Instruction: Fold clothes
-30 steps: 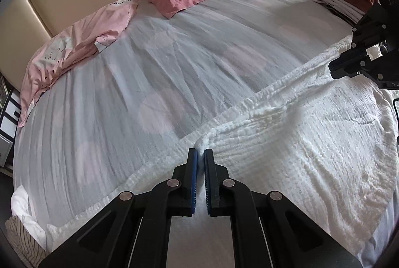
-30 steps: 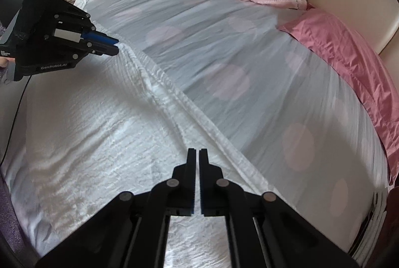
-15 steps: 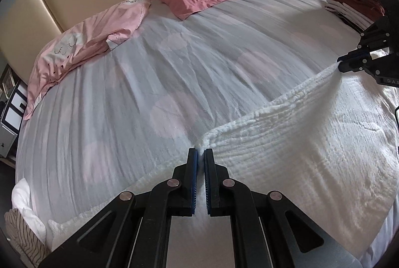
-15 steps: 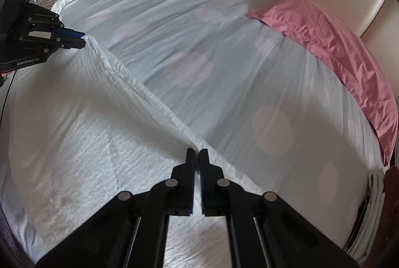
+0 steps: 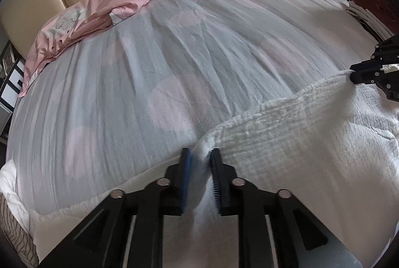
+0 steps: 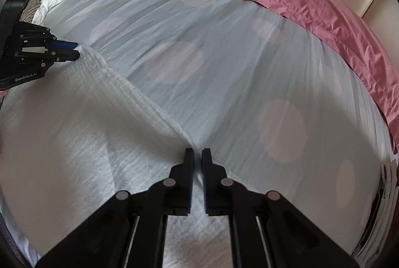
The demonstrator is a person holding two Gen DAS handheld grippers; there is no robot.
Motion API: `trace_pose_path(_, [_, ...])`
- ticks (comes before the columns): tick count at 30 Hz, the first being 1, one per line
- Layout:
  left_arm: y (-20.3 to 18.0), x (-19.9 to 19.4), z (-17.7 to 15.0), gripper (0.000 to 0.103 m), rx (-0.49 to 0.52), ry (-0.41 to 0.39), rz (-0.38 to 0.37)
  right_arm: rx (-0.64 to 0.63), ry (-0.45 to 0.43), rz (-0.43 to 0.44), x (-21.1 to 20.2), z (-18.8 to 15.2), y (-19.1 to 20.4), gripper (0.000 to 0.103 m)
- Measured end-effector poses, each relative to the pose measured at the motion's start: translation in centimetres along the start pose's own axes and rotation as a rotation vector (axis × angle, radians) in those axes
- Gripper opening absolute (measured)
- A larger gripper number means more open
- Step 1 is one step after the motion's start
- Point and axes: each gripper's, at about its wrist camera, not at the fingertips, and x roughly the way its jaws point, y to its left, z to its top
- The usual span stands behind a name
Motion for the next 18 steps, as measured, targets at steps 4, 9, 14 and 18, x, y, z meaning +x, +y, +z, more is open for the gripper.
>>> trace_pose_path(4, [-0.1, -3.6, -1.0, 0.044, -0.036, -0.037, -0.004, 0.048, -0.014, 0.012, -3.2, -1.3, -0.1, 0.025])
trace_pose_path(9, [-4.1, -8.9, -4.0, 0.044, -0.043, -0.060, -0.073, 0.085, -0.058, 0.003, -8.2, -4.4, 1.4, 0.025])
trace_pose_path(14, [-8.4, -13.9, -7.3, 0.044, -0.051, -0.079, -0.147, 0.185, -0.082, 0.033, -12.4, -10.3, 4.2, 0.025])
trace_pose_path(18, [-12.8, -15.3, -10.1, 0.044, -0.074, -0.061, -0.227, 0.331, -0.082, 0.102, -14.0, -15.5, 6.2, 0.025])
